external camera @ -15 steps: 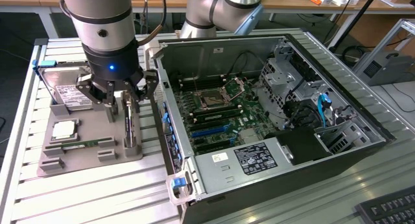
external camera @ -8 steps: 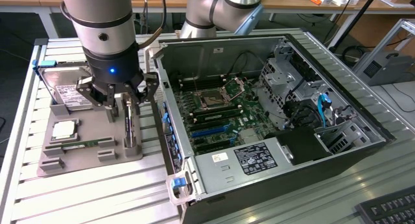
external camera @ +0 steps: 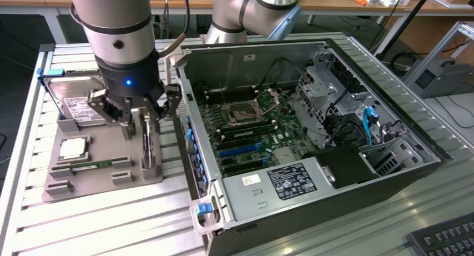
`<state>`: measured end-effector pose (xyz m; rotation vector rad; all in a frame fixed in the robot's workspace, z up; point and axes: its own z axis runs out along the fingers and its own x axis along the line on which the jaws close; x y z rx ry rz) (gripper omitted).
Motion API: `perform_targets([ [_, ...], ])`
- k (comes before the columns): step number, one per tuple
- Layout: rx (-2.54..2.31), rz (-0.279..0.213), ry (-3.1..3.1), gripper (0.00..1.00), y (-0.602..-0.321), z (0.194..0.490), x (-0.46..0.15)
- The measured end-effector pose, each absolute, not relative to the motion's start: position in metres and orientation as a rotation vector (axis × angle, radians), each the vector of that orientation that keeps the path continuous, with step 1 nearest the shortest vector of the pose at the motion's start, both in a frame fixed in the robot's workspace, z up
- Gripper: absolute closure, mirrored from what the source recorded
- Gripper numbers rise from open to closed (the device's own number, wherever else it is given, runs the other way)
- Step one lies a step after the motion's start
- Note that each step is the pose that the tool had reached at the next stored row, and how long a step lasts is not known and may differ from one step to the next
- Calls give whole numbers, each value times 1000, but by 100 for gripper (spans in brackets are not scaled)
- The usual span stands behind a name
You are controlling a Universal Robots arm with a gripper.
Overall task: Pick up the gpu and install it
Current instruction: 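Pick up the gpu and move the gpu toward the slot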
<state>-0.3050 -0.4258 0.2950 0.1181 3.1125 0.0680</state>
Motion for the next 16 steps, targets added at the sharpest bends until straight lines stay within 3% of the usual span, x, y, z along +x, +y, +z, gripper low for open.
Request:
perform_targets([
  [16, 118, 68, 3113, 52, -415, 289, -305],
])
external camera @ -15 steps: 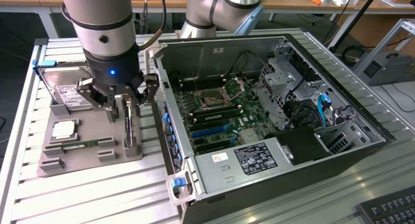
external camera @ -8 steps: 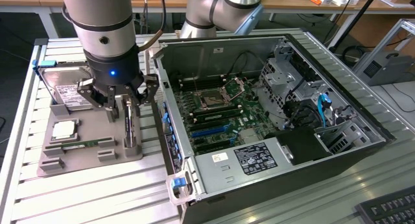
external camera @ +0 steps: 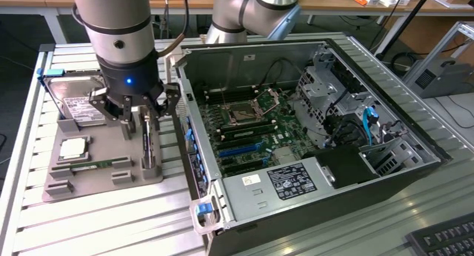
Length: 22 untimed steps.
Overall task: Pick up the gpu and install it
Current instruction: 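Pick up the gpu and move the gpu toward the slot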
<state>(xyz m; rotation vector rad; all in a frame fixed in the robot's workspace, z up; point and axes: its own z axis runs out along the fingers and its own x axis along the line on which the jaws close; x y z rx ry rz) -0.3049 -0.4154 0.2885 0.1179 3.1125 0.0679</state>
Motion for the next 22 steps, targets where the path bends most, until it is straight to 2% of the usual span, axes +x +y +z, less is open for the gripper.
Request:
perform_targets([
  [22, 118, 68, 3113, 52, -393, 268, -305],
])
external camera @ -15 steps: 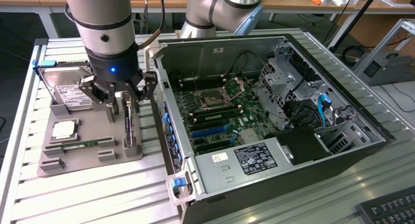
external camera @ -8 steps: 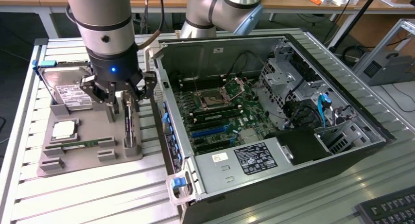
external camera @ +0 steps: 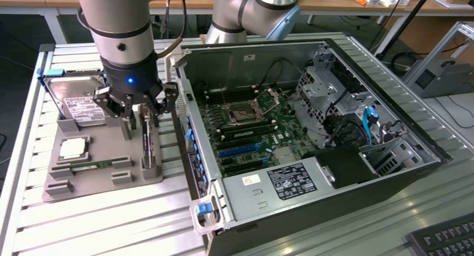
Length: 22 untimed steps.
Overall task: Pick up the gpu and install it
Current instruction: 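Pick up the gpu and move the gpu toward the slot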
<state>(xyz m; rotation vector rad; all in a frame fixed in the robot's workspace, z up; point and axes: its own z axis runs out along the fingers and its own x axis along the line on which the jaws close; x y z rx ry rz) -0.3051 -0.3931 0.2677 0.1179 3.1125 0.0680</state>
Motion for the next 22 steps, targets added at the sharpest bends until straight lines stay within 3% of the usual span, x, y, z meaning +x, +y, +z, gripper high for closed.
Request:
perform_targets([
  [15, 118, 68, 3113, 52, -393, 257, -305],
  [16, 118, 68, 3113, 53, -393, 257, -305],
  [18, 118, 68, 3113, 66, -393, 257, -305],
  [22, 118, 68, 3113, 73, -393, 257, -305],
])
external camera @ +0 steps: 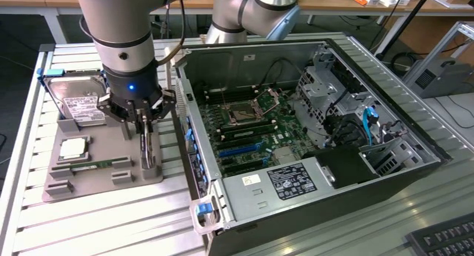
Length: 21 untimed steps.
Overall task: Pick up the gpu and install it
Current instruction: 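Pick up the gpu and move the gpu toward the slot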
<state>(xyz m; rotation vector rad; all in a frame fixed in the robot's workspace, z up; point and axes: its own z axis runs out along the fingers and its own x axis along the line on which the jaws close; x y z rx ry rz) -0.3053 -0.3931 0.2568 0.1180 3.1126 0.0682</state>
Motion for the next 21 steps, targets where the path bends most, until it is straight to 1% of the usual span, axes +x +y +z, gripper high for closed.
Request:
perform_targets([
  [21, 118, 73, 3112, 73, -393, 261, -305],
])
